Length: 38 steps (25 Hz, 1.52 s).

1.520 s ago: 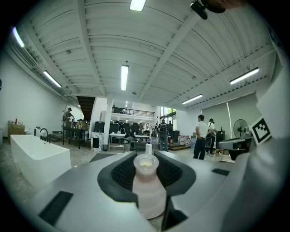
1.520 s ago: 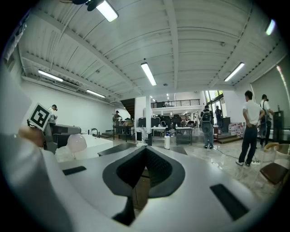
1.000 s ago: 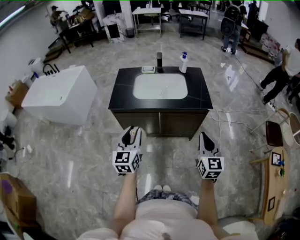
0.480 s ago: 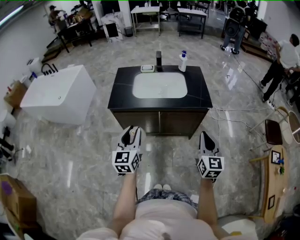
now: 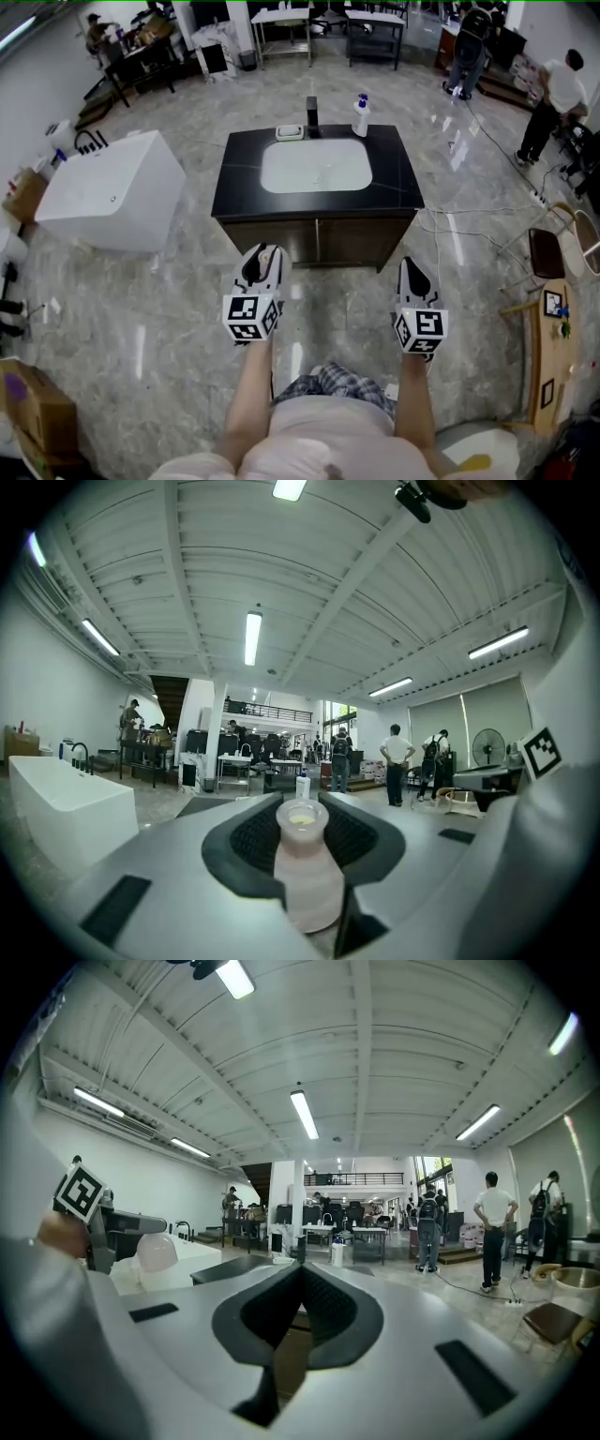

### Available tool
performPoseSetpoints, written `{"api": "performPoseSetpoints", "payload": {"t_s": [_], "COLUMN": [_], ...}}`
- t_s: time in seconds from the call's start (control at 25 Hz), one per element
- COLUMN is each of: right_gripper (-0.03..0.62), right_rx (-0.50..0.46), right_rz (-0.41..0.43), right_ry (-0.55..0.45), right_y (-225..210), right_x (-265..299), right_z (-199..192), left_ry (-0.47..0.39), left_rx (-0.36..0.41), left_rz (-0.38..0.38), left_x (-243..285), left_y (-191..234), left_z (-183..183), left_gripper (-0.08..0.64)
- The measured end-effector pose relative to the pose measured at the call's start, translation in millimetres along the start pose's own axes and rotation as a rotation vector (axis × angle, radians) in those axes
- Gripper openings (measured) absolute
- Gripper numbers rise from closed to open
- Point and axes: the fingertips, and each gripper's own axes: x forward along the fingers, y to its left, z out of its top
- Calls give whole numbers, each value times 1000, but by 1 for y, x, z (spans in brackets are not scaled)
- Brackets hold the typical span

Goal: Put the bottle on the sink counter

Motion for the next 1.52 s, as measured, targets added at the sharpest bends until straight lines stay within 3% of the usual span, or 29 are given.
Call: {"api": "performPoseSetpoints", "payload": {"t_s": [0.68,1.52], "right_gripper": [15,15], "right_rx": [26,48], "right_rz": [-3,92], "right_ry": [-2,5], "right_y": [-15,-47], "right_x": [59,280], "right_z": [-5,16], "left_ry": [13,23], "left_rx": [-7,-10], "left_rz": [-3,58], "left_x": [60,241], "left_y": [22,98], "left_z": [-9,8], "left_gripper": [133,132]}}
